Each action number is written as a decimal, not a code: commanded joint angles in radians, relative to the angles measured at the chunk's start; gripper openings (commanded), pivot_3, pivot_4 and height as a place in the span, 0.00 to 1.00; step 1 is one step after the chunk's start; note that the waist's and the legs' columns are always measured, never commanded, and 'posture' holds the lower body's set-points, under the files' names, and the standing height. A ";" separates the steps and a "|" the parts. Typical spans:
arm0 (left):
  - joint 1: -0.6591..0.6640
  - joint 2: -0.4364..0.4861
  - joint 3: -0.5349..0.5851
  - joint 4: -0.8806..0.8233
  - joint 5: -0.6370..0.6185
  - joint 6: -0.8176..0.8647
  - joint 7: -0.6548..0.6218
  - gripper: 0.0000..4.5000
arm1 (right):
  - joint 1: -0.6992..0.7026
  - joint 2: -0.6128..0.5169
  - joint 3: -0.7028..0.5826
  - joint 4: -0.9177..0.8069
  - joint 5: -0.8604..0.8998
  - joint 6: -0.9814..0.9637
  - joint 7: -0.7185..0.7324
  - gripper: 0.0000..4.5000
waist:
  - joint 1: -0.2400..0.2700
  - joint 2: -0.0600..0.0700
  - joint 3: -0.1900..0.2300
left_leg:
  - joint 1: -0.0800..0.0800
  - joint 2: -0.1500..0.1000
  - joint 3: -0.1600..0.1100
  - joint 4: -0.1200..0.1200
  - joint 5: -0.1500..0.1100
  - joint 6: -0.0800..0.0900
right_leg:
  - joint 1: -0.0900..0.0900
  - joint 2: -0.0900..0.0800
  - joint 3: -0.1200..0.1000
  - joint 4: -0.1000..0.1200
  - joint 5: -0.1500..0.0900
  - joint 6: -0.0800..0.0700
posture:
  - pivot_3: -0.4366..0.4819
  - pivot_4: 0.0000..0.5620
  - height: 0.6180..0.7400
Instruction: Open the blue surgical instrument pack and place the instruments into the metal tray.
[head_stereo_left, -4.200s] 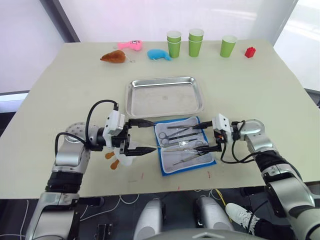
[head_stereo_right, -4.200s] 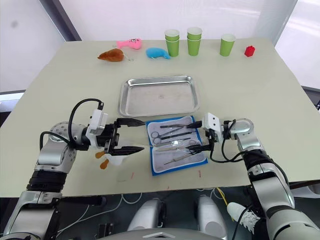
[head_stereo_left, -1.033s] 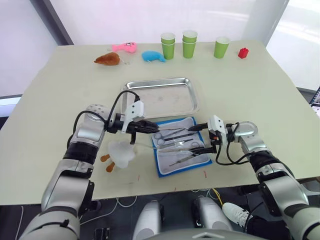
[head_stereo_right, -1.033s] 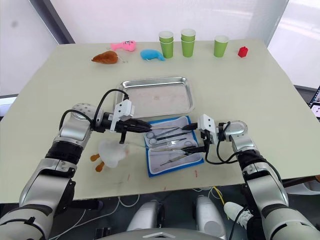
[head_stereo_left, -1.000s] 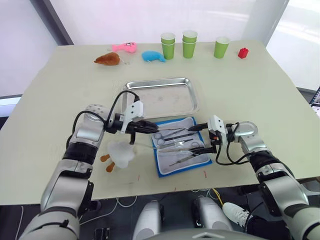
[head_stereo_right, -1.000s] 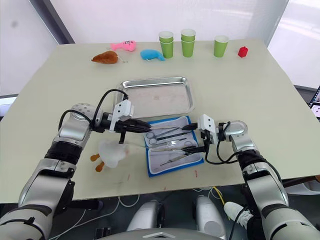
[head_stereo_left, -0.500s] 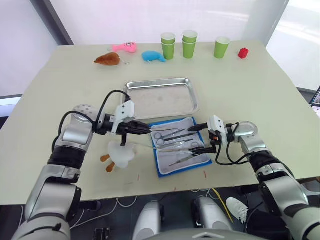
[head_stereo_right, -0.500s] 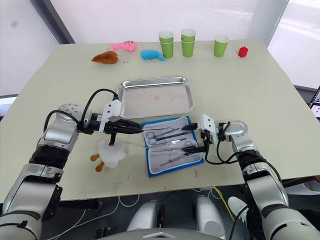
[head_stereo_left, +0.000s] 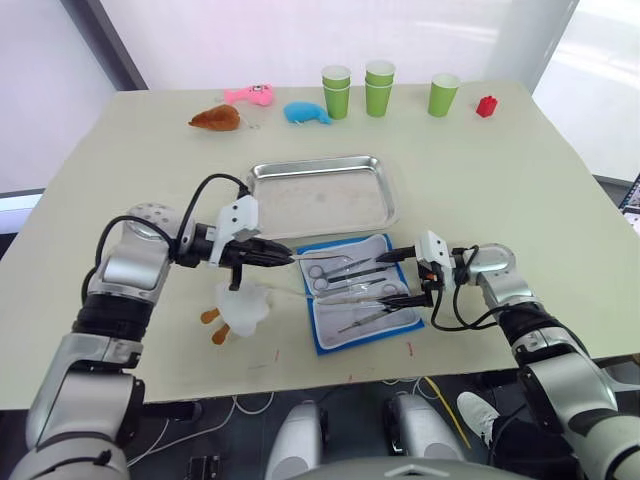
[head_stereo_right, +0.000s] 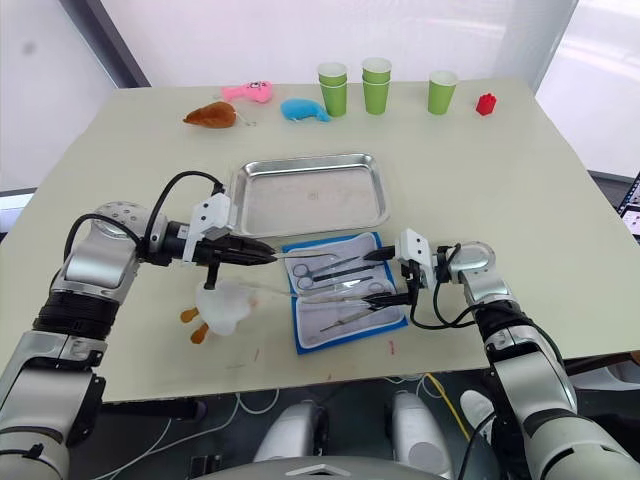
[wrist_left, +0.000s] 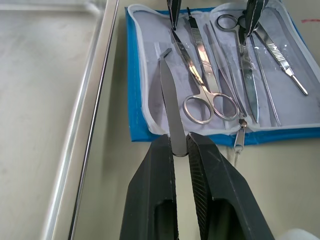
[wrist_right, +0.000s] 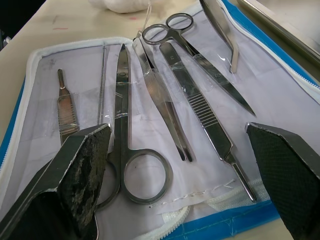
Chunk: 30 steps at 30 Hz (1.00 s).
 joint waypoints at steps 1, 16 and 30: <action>0.008 0.031 0.038 -0.046 -0.023 0.014 0.000 0.05 | 0.080 -0.009 0.092 0.074 -0.112 0.041 -0.023 1.00 | 0.000 0.000 0.000 | 0.000 0.000 0.000 0.000 0.000 0.000 | 0.000 0.000 0.000 0.000 0.000 0.000 | 0.48 0.27 1.00; 0.048 0.076 0.065 -0.088 -0.042 0.042 0.011 0.05 | 0.078 -0.007 0.094 0.076 -0.113 0.040 -0.022 1.00 | 0.001 0.000 0.000 | 0.000 0.000 0.000 -0.001 0.000 0.000 | 0.000 0.000 0.000 0.000 -0.001 -0.002 | 0.48 0.27 1.00; 0.055 0.108 0.090 -0.123 -0.079 0.073 -0.001 0.05 | 0.082 -0.005 0.093 0.076 -0.112 0.037 -0.022 1.00 | 0.001 0.000 0.000 | 0.001 0.001 0.001 -0.001 0.000 0.000 | 0.000 0.000 0.000 0.000 -0.001 -0.002 | 0.48 0.27 1.00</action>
